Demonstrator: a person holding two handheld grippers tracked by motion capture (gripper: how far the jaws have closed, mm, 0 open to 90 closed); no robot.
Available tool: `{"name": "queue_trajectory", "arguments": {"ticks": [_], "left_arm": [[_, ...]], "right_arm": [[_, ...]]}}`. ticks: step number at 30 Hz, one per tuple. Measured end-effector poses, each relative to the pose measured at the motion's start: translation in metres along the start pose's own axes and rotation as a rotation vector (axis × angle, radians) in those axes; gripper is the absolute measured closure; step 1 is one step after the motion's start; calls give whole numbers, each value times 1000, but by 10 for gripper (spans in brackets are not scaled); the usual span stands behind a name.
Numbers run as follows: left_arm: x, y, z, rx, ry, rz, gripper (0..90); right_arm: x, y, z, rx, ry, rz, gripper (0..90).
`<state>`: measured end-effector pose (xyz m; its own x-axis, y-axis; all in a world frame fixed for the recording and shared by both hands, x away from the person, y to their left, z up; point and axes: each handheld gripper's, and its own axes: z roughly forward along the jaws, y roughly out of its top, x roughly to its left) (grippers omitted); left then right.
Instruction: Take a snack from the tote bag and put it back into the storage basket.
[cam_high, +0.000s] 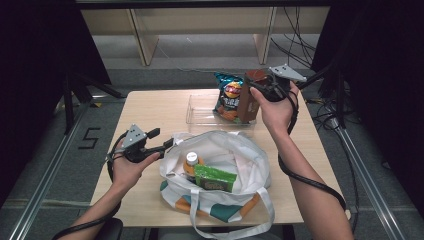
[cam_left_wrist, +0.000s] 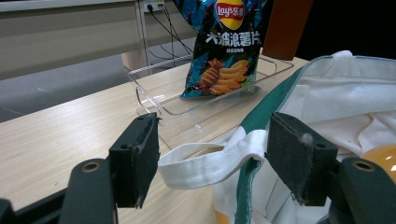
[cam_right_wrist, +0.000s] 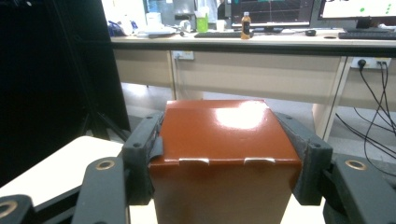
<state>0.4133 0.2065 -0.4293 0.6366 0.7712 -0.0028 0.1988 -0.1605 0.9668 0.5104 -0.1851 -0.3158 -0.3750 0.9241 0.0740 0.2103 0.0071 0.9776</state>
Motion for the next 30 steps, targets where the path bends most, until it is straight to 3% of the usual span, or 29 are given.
{"name": "queue_trajectory", "arguments": {"ticks": [2, 6, 15, 20, 24, 30], "left_arm": [[0, 0, 0, 0, 1, 0, 338], [0, 0, -1, 9, 8, 4, 337], [0, 0, -1, 7, 8, 1, 338], [0, 1, -1, 6, 8, 3, 338], [0, 1, -2, 5, 8, 1, 338], [0, 1, -1, 5, 7, 0, 338]], "right_arm": [[-1, -1, 3, 1, -2, -20, 398], [1, -3, 6, 8, -12, 6, 397], [1, -5, 13, 8, -38, -13, 397], [3, -7, 15, 23, -60, 19, 397], [1, -9, 19, 16, -68, -9, 397], [4, -11, 22, 24, -76, 19, 397]]}}
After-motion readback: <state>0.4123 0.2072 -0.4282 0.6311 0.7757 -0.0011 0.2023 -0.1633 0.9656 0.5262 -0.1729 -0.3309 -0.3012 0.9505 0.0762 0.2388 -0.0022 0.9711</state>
